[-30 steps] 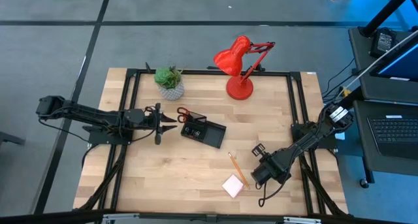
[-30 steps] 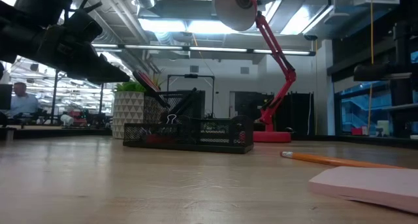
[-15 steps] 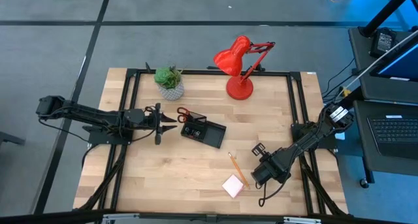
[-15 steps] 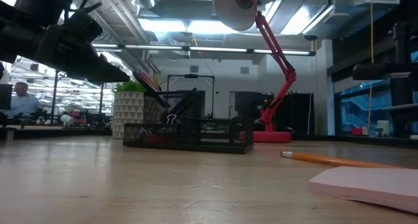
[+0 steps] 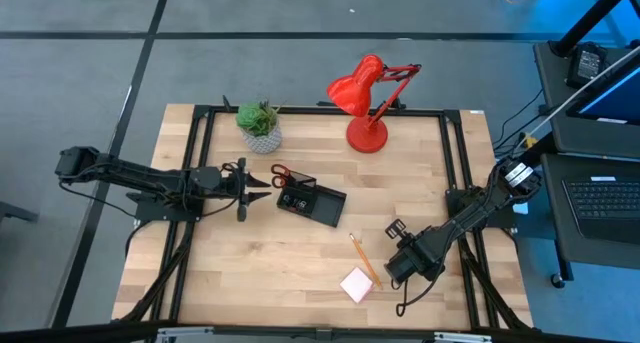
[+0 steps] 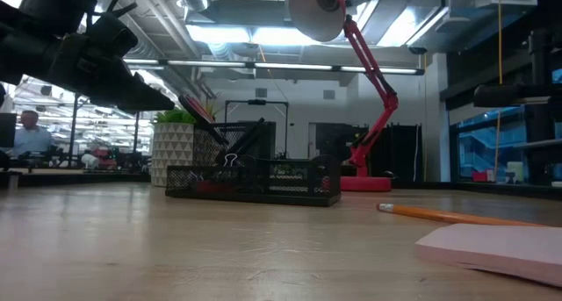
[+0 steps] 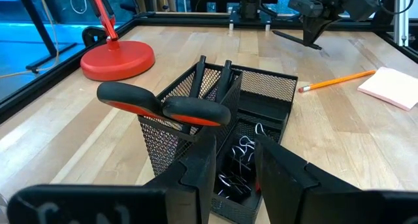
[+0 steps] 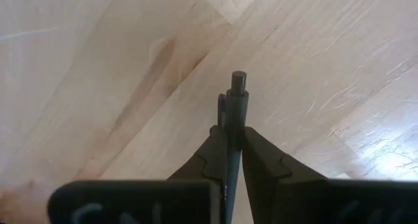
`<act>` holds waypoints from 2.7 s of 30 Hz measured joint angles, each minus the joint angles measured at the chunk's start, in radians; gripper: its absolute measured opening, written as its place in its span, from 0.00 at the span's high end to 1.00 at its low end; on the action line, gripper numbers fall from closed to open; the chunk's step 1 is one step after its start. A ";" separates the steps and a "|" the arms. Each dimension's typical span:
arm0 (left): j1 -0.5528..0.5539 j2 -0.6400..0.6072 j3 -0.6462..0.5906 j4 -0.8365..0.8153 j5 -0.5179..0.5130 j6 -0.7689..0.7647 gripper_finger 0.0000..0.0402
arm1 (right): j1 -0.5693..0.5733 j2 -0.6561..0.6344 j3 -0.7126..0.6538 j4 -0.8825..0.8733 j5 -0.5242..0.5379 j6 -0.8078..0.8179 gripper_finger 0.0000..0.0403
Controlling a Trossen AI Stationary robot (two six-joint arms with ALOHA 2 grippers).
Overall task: Pick and place office supplies into organizer
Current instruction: Put the black pen into the black desk organizer
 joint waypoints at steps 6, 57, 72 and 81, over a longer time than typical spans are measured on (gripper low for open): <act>0.000 0.000 0.000 0.000 0.000 0.000 0.75 | 0.000 0.000 0.000 0.001 -0.001 -0.002 0.92; 0.000 0.000 0.000 -0.035 0.005 0.000 0.75 | -0.265 -0.336 0.001 0.931 0.131 -0.402 0.89; 0.000 0.001 0.000 -0.116 0.008 0.000 0.75 | -0.497 -0.217 0.001 1.354 -0.034 -0.504 0.89; 0.000 0.001 0.000 -0.121 0.008 -0.001 0.75 | -0.583 -0.036 0.001 1.589 -0.092 -0.501 0.89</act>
